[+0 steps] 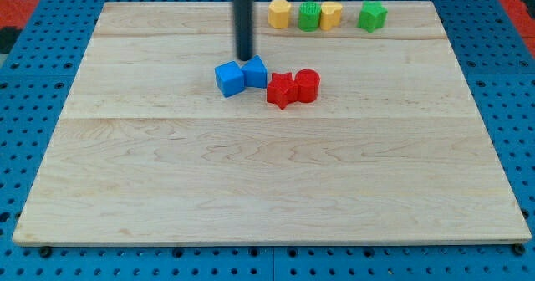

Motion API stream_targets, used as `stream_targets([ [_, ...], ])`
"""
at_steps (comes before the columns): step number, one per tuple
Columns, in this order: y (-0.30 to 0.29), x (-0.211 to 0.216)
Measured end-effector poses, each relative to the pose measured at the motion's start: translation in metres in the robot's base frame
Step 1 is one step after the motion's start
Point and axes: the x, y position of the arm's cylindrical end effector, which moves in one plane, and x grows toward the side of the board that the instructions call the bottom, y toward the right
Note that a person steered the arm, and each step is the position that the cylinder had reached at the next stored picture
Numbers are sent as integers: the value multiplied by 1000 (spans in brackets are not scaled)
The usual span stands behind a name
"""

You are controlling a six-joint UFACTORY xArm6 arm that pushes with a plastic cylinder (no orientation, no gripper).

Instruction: Move the blue triangle above the red star at center

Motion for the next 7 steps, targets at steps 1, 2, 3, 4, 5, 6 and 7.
stream_targets([
  [1,-38,27],
  [2,23,37],
  [3,53,37],
  [4,-13,22],
  [5,-33,10],
  [6,20,4],
  [7,52,3],
])
